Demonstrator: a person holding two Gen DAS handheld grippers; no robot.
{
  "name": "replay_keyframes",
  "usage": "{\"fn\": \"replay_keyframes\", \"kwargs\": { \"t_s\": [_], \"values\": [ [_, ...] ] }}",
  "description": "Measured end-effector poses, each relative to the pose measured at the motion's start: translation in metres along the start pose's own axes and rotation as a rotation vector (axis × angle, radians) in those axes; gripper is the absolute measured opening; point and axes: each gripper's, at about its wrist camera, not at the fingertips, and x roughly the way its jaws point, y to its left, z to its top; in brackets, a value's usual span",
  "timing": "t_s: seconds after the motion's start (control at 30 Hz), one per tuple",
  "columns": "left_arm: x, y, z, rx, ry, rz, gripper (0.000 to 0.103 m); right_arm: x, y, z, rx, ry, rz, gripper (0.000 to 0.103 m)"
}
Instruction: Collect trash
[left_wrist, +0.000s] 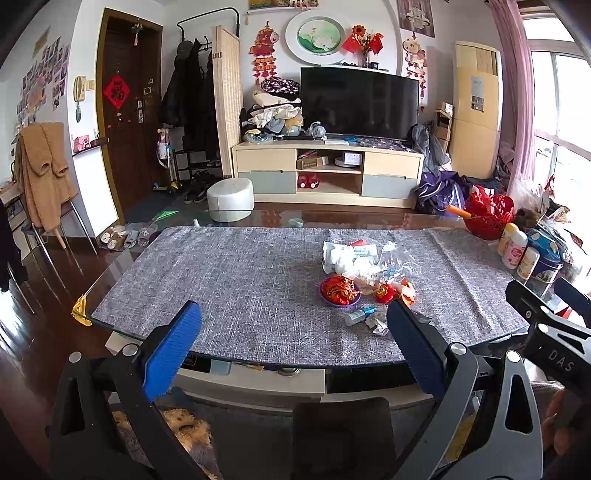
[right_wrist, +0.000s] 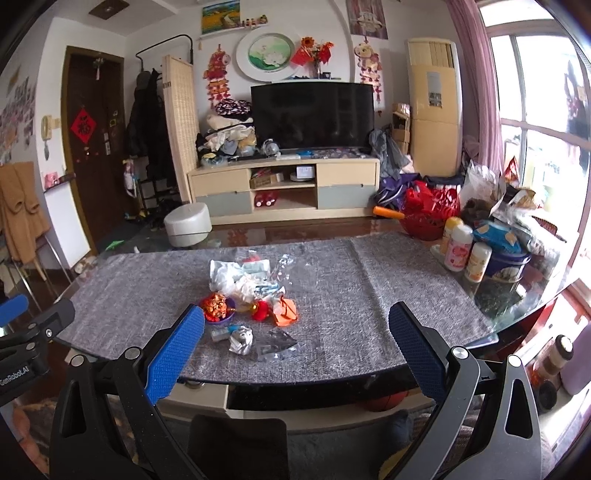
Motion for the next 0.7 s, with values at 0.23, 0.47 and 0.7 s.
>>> {"fn": "replay_keyframes", "kwargs": {
  "t_s": [0.23, 0.47, 0.7],
  "values": [
    [0.033, 0.002, -0.009, 0.015, 0.062, 0.021, 0.095, 0.034, -0.008, -0.01, 0.013, 0.092, 0.008, 0.1],
    [0.077, 0.01, -0.026, 0.01, 0.148, 0.031, 0.095, 0.075, -0.003, -0.028, -0.042, 0.212, 0.002, 0.1],
    [0.114, 0.006, -0.04, 0.03, 0.215, -0.004, 0.095, 0.117, -0.006, -0.046, -0.005, 0.303, 0.058, 0.1]
  ]
}}
